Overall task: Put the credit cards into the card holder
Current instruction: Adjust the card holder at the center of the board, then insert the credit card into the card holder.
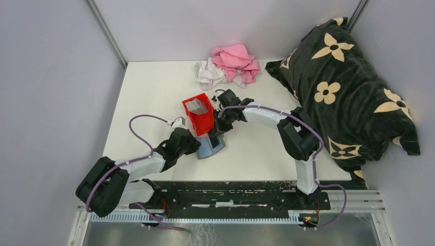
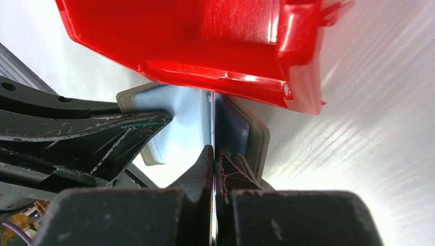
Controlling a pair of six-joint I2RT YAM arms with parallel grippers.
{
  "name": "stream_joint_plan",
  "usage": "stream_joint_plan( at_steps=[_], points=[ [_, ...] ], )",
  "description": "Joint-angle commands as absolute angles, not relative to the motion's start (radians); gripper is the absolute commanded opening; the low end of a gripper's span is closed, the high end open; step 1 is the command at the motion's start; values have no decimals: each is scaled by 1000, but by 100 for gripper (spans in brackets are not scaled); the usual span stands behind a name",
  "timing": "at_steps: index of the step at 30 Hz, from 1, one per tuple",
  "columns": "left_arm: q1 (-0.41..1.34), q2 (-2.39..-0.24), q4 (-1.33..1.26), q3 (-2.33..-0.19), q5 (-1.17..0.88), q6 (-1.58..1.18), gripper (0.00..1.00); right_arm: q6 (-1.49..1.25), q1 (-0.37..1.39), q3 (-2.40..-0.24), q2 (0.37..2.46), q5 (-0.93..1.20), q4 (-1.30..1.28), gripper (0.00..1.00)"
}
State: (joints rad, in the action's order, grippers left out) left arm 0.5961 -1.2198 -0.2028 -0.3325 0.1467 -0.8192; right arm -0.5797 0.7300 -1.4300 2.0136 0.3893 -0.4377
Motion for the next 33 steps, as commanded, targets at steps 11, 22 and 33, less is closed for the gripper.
stream_joint_plan(
  at_steps=[11, 22, 33],
  points=[
    [598, -1308, -262, -381, 126, -710, 3, -620, 707, -1387, 2051, 491, -357, 1],
    [598, -1329, -242, -380, 146, -695, 3, -675, 665, -1336, 2024, 537, -299, 1],
    [597, -1333, -214, -380, 153, -681, 3, -727, 643, -1309, 1997, 570, -245, 1]
  ],
)
